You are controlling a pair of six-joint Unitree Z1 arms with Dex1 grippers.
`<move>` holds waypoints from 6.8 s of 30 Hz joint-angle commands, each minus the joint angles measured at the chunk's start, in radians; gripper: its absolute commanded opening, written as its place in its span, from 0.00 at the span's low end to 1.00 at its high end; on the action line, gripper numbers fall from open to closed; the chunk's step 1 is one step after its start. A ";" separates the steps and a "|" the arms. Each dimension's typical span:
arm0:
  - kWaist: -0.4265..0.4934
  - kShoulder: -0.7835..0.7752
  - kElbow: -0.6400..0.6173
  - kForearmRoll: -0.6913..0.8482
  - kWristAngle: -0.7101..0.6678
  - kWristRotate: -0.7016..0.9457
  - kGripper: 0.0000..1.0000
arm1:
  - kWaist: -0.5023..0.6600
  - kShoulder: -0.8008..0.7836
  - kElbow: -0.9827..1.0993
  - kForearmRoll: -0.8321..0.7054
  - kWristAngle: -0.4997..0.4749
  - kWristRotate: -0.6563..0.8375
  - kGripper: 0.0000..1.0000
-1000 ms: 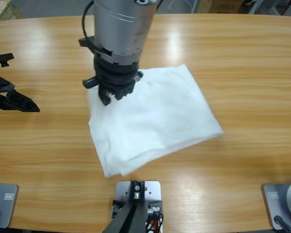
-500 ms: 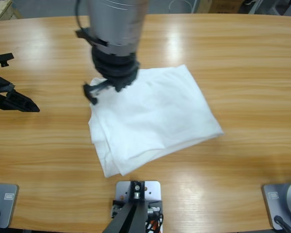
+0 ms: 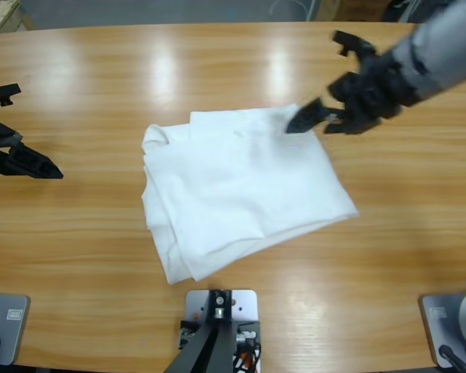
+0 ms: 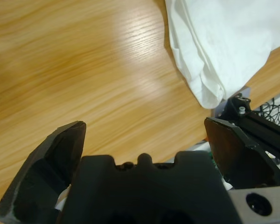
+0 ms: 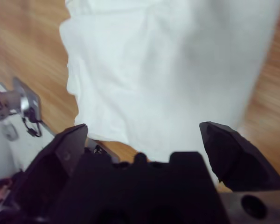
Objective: Fold clothes
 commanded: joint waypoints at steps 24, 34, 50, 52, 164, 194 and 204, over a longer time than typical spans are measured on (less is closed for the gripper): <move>-0.044 0.040 0.013 -0.009 0.000 -0.011 1.00 | -0.273 0.213 0.336 -0.338 0.176 -0.166 0.89; -0.044 0.039 0.013 -0.009 -0.001 -0.011 1.00 | -0.176 0.215 0.275 -0.343 0.175 -0.227 0.86; -0.044 0.040 0.013 -0.010 -0.003 -0.009 1.00 | -0.150 0.286 0.258 -0.382 0.158 -0.256 0.86; -0.044 0.040 0.013 -0.009 -0.003 -0.009 1.00 | -0.159 0.296 0.250 -0.384 0.159 -0.256 0.85; -0.080 0.043 0.013 -0.010 -0.004 -0.014 1.00 | 0.334 0.198 -0.221 0.236 -0.273 -0.035 0.00; -0.085 0.055 0.011 -0.008 -0.004 -0.013 1.00 | 0.442 0.094 -0.030 0.136 -0.230 0.124 0.98; -0.091 0.059 0.010 -0.009 -0.004 -0.013 1.00 | 0.434 -0.023 -0.077 0.229 -0.512 0.112 0.97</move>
